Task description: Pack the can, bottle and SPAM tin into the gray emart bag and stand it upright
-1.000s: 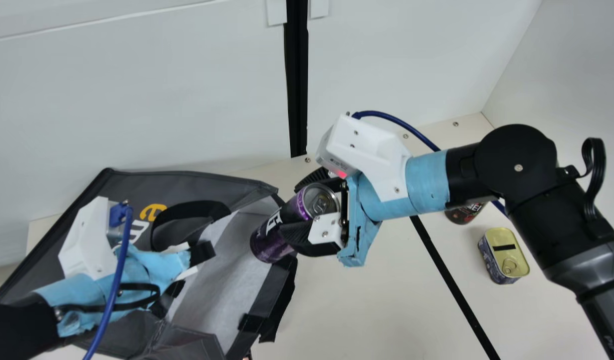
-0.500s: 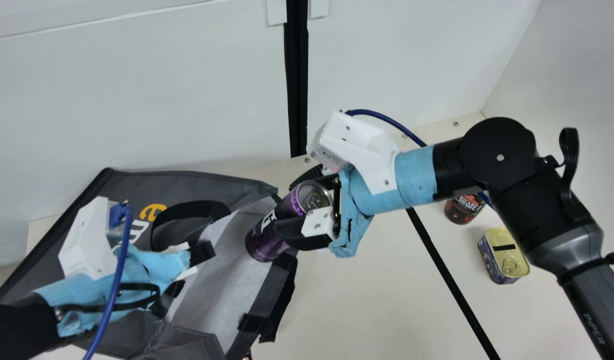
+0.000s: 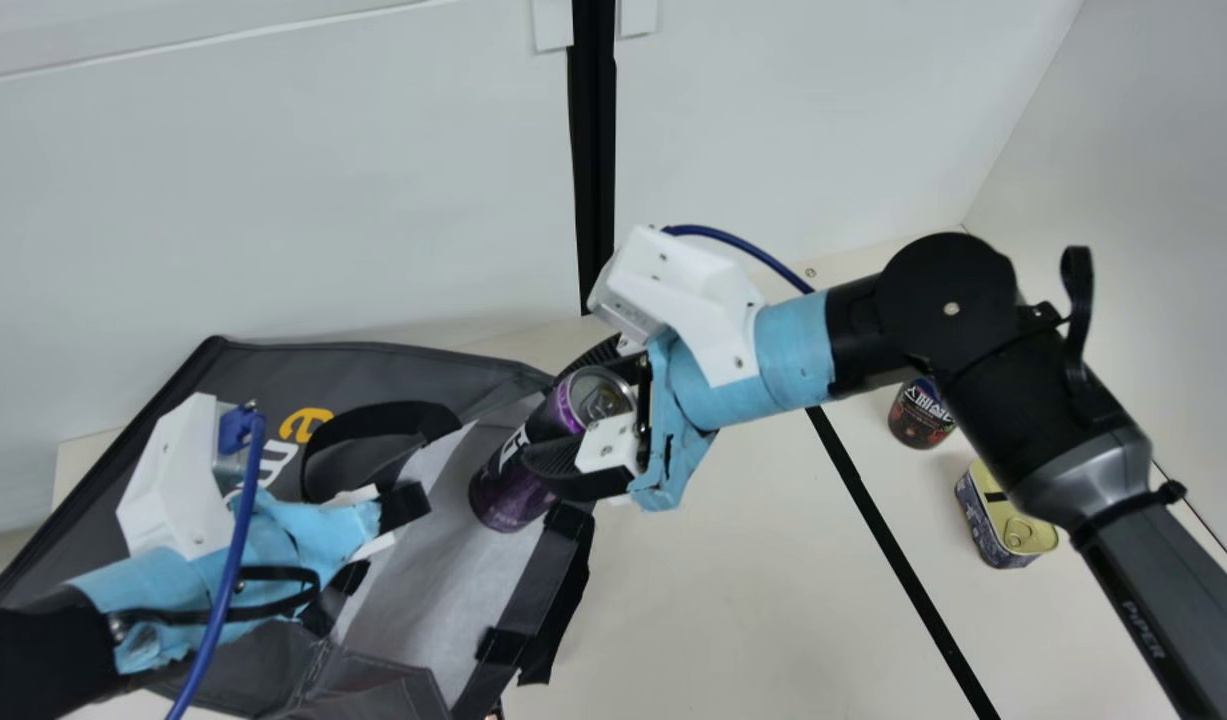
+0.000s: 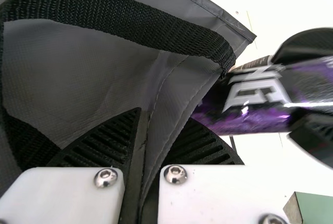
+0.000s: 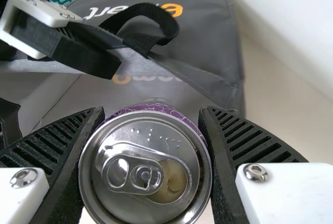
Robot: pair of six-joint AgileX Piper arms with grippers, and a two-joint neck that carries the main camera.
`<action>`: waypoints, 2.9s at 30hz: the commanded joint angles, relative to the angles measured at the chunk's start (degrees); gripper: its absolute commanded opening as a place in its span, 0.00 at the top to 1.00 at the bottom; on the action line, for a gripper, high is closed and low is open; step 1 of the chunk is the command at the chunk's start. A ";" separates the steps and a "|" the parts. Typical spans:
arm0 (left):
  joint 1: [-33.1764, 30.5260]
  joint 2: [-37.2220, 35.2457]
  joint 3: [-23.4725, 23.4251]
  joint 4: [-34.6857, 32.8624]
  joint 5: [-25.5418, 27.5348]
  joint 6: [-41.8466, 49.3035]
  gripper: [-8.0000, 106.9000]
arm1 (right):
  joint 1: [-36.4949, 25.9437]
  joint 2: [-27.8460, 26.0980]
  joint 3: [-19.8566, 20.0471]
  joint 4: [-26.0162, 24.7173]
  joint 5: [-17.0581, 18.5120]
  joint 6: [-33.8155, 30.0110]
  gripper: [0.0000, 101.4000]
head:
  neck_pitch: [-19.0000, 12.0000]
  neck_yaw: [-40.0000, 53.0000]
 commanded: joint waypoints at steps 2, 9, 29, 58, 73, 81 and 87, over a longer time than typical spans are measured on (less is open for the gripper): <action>0.00 0.00 0.00 0.00 0.00 0.00 1.00 | 0.98 0.15 0.94 -0.11 -1.59 0.04 1.00 | -1.39 -0.05; 0.00 0.00 0.00 0.00 0.00 0.00 1.00 | 3.19 0.79 3.17 0.21 -4.59 0.11 1.00 | -1.39 -0.05; 0.00 0.00 0.00 0.00 0.00 0.00 1.00 | 7.72 5.03 7.52 3.90 -13.14 -0.82 1.00 | -1.39 -0.05; 0.00 0.00 0.00 0.00 0.00 0.00 1.00 | 13.23 11.83 9.04 9.84 -19.28 -3.04 1.00 | -1.39 -0.05; 0.00 0.00 0.00 0.00 0.00 0.00 1.00 | 14.98 13.15 8.37 10.08 -19.92 -3.21 1.00 | -1.39 -0.05; 0.00 0.00 0.00 0.00 0.00 0.00 1.00 | 15.33 13.27 8.29 9.57 -19.62 -3.33 0.80 | -1.39 -0.05; 0.00 0.00 0.00 0.00 0.00 0.00 1.00 | 15.47 13.14 8.44 9.19 -19.36 -3.45 0.60 | -1.39 -0.05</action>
